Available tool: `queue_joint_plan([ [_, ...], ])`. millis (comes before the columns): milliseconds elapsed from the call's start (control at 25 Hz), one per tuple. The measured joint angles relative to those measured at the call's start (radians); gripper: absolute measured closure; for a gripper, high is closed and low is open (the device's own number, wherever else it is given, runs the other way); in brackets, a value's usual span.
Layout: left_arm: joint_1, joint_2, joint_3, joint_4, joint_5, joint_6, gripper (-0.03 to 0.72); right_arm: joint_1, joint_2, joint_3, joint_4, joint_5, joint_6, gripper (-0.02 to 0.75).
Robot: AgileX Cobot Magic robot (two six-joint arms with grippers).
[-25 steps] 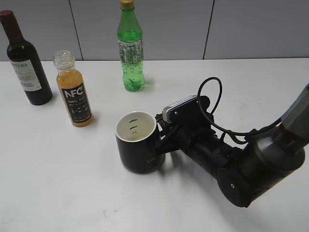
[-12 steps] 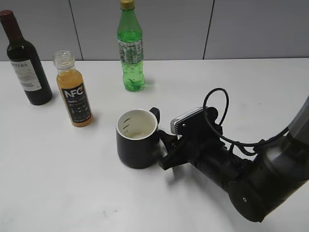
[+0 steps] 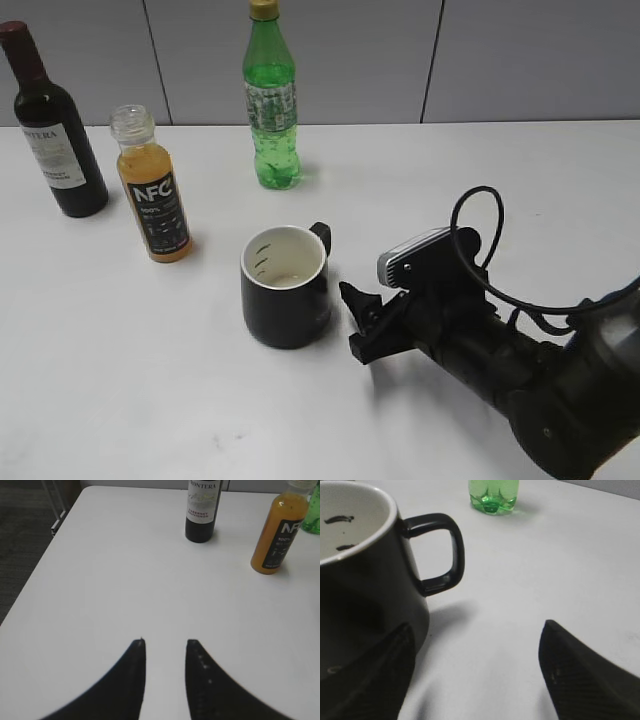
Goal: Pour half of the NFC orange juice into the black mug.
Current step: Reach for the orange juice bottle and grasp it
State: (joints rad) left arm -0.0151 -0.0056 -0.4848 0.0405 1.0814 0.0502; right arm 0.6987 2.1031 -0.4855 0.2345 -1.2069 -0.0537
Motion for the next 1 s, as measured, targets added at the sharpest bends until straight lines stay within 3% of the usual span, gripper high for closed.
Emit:
queue_joint_plan([
  [440,0.000,0.000,0.000,0.000,0.000,0.000,0.467,0.000,-0.289,0.102,0.037,0.052,-0.100,0.150],
  [680,0.000,0.000,0.000,0.000,0.000,0.000,0.467,0.000,-0.510,0.072,0.168,0.530,-0.238,0.150],
  [840,0.000,0.000,0.000,0.000,0.000,0.000,0.467,0.000,-0.620,0.070,0.190,0.832,-0.261,0.101],
  [1000,0.000,0.000,0.000,0.000,0.000,0.000,0.467,0.000,-0.704,0.070,0.190,1.038,-0.263,0.066],
])
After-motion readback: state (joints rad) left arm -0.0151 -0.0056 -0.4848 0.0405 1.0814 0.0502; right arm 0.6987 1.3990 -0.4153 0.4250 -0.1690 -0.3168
